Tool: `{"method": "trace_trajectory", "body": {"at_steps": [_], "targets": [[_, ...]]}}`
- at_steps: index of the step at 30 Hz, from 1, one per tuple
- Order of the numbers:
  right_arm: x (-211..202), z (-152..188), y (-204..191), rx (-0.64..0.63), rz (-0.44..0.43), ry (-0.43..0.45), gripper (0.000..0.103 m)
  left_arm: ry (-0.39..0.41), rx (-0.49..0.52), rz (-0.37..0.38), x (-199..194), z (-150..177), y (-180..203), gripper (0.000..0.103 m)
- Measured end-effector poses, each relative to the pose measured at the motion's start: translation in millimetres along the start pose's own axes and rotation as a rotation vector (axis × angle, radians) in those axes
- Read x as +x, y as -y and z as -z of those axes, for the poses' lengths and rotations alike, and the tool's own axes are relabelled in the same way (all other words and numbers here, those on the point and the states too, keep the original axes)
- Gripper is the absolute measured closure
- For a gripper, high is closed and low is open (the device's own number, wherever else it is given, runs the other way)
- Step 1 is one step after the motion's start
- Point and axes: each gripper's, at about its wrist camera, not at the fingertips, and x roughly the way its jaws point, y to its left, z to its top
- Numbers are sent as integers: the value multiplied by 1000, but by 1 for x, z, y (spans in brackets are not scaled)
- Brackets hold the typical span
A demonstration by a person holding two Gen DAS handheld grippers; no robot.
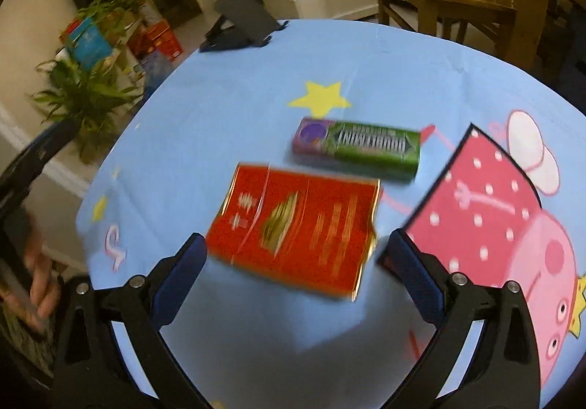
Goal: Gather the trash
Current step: 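Move both tools back over the table toward the gum pack and red pack, then grasp the red cigarette pack with the right tool while the left tool grasps the Doublemint gum pack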
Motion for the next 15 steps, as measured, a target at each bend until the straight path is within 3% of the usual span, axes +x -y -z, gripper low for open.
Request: {"method": "trace_trajectory", "body": {"at_steps": [3,5,8,9,10,12,15], "targets": [[-2,12,-9,30,-99,-59,5,9,-20,20,0,0,-4,7],[-5,27,-36,9,-162,-91,5,18,-49,28,-2,0,-10,7],[-27,45,-79,-139,-237,-51,6,10,-92,41,1,-1,-22,7],[-33,45,-87,-194,-199,-25,6,6,-105,45,2,-1,-25,7],[-39,41,-92,-247,-105,17,6,-1,-119,50,3,-1,-27,7],[-40,29,-86,-268,30,53,6,-13,-136,54,6,-1,-31,7],[-26,12,-62,-163,26,25,6,-14,-138,43,5,0,-30,7]]}}
